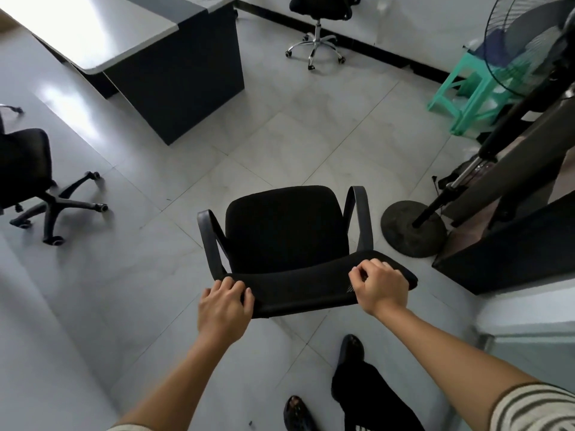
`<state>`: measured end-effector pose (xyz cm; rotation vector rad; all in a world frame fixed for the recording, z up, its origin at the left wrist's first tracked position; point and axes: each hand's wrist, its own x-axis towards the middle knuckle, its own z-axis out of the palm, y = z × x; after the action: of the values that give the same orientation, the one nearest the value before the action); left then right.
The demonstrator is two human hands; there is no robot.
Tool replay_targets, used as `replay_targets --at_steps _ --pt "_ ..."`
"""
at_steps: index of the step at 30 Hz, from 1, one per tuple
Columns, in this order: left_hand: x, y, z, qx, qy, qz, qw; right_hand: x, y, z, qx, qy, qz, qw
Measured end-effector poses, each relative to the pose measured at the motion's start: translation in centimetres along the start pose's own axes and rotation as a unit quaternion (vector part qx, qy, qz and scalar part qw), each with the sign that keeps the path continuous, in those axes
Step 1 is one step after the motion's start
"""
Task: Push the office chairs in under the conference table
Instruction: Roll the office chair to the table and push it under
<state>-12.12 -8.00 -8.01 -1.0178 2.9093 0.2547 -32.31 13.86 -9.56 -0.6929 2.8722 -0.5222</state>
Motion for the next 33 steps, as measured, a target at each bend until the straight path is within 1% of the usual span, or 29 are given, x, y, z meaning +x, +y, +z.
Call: replay_targets --at_steps 8,16,20,28,33 --pt "10.7 0.3 -0.8 0.017 0.039 -0.038 0.998 12.4 -2.2 1.0 -0.02 -0.009 -0.055 0.998" --pt "19.2 3.7 -1.6 0.01 0.039 -0.092 0.995 25.8 -2.9 0.1 -0.024 -0.047 -0.101 0.994" --pt "24.5 4.2 -2.1 -0.002 0.031 -0.121 0.992 32.8 -4.6 0.1 -0.027 -0.065 -0.121 0.99" --pt "38.4 0.9 -3.2 -0.004 0.047 -0.143 0.989 47.2 -11.0 2.1 -0.025 -0.061 -0.145 0.987" --pt "47.8 -2.8 -4.6 -0.009 0.036 -0.135 0.99 54.9 -15.6 3.4 -0.051 -0.074 -0.131 0.987"
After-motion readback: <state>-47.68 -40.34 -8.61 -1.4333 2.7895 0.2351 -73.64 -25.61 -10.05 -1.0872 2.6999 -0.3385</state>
